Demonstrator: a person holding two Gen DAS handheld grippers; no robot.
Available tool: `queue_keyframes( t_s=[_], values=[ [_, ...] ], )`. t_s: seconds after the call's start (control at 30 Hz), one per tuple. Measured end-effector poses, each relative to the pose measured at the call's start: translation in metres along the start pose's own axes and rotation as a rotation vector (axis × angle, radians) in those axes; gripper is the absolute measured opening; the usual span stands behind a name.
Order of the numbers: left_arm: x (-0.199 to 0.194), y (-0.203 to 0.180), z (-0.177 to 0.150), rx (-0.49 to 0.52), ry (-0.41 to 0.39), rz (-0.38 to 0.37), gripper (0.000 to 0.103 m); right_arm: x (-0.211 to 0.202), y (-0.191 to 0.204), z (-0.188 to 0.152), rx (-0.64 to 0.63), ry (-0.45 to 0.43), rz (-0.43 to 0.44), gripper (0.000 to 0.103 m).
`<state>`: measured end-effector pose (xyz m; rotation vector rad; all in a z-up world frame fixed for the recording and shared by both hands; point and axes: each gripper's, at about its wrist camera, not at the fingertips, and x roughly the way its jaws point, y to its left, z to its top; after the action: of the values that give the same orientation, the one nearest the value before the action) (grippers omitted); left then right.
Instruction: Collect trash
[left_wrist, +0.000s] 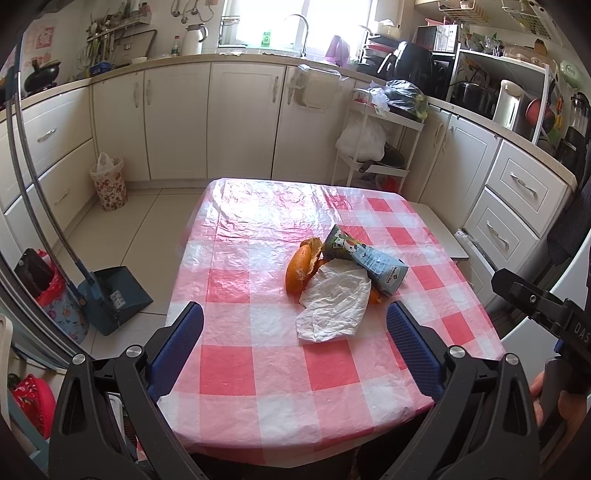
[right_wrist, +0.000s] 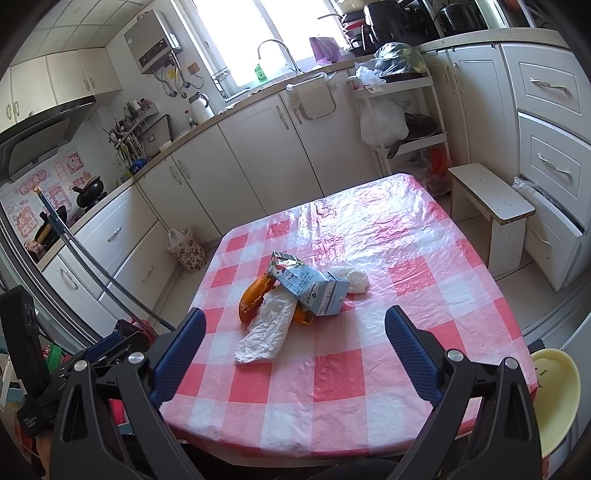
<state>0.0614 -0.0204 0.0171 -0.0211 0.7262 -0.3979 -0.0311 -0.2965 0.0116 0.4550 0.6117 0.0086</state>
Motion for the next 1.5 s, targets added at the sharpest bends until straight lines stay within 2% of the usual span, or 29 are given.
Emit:
queue_keyframes(
  t_s=[0.97, 1.13, 1.3, 1.4, 1.5],
  values=[
    [0.007, 0.002, -0.002, 0.010, 0.026, 0.027, 0.096, -0.003, -0.005, 0.005, 0.013, 0.013, 0.028, 0.094],
    [0.006, 0.007, -0.002, -0.002, 0.027, 0.006, 0.096, 0.000, -0.010, 0.008, 0.037, 0.035, 0.048, 0.094],
    [0.006, 0.022, -0.001, -0.067, 0.041, -0.041, 0.096, -0.002, -0.022, 0.010, 0.096, 0.032, 0.077, 0.094],
    [0.012, 0.025, 0.000, -0.087, 0.062, -0.061, 0.096, 0.002, -0.029, 0.013, 0.125, 0.050, 0.085, 0.094],
    [0.018, 0.020, -0.001, -0.074, 0.079, -0.050, 0.096, 0.016, -0.028, 0.018, 0.102, 0.133, 0.088, 0.094]
  ],
)
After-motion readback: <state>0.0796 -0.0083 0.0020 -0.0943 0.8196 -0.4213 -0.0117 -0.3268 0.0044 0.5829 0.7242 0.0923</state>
